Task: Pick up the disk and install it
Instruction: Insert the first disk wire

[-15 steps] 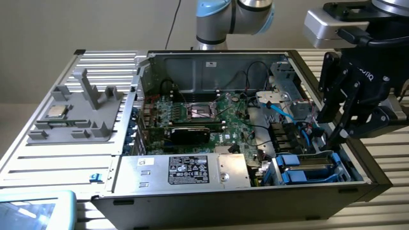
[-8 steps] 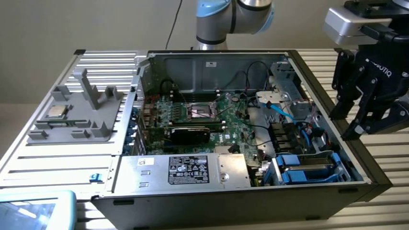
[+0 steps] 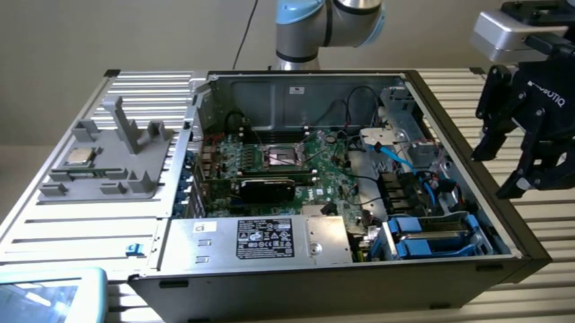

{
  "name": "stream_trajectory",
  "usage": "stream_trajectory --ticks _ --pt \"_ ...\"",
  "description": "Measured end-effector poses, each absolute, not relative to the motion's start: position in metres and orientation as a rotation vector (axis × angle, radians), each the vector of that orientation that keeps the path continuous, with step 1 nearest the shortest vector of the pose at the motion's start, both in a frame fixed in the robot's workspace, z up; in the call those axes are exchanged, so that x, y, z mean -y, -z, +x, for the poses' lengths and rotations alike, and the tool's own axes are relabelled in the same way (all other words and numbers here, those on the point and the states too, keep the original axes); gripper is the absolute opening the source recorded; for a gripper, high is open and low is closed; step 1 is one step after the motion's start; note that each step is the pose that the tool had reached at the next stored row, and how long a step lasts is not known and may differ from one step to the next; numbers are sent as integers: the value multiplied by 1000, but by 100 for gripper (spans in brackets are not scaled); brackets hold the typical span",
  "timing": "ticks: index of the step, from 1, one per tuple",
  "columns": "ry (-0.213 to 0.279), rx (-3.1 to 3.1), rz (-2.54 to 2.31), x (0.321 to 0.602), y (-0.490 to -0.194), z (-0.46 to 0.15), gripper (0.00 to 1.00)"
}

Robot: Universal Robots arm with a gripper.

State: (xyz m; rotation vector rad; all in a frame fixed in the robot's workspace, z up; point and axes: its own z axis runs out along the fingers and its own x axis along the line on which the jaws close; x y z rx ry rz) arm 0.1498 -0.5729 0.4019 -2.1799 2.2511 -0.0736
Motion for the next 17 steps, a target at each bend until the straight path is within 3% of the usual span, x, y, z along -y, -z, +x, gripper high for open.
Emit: stream_trajectory --ticks 17 --pt "47 -2304 -2102 565 -376 154 60"
